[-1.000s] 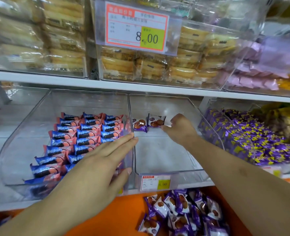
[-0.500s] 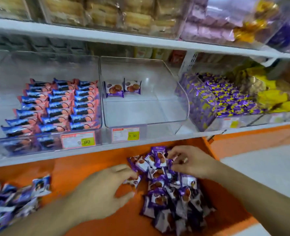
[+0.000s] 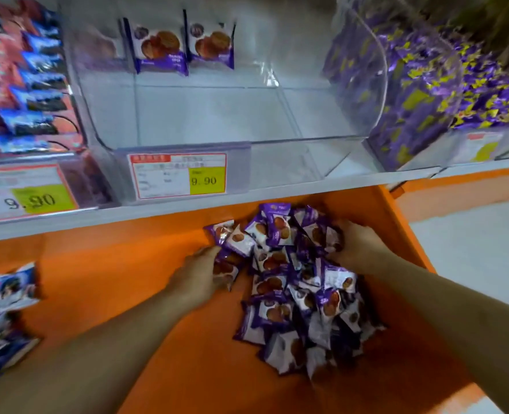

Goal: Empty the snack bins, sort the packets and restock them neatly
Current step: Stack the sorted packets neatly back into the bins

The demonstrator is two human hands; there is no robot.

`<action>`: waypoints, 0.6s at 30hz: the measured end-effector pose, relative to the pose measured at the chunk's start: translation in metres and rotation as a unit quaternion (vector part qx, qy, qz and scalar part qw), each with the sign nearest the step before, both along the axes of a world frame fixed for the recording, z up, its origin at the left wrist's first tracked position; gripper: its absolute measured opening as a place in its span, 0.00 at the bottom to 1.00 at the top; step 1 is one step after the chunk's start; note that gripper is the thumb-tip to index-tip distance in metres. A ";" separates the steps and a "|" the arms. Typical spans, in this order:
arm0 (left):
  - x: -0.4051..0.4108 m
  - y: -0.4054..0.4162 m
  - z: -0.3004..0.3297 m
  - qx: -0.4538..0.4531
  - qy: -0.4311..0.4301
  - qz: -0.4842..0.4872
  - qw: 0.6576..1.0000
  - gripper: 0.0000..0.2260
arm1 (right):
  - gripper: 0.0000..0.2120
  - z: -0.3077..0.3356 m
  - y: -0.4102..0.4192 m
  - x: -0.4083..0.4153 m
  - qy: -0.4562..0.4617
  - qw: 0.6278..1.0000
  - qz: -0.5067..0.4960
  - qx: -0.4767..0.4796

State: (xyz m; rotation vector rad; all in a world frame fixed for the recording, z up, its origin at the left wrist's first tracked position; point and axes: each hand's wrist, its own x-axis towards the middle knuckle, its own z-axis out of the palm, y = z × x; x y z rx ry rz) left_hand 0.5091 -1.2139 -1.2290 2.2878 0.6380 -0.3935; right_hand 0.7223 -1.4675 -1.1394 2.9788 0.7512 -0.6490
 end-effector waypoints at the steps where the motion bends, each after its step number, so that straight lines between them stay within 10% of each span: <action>1: -0.004 -0.003 -0.006 0.003 0.001 0.015 1.000 0.33 | 0.27 -0.001 0.000 -0.001 -0.019 1.000 -0.004 0.008; 9: -0.035 -0.005 -0.006 0.032 0.039 0.008 0.999 0.15 | 0.15 0.053 0.021 -0.023 -0.051 0.996 0.005 0.074; 12: -0.058 -0.001 0.017 0.004 0.046 0.011 0.999 0.15 | 0.10 0.090 0.037 -0.043 0.123 0.982 0.018 0.145; 18: -0.106 0.017 0.120 -0.116 0.003 0.060 0.991 0.19 | 0.29 0.172 0.068 -0.111 0.404 0.872 -0.059 0.271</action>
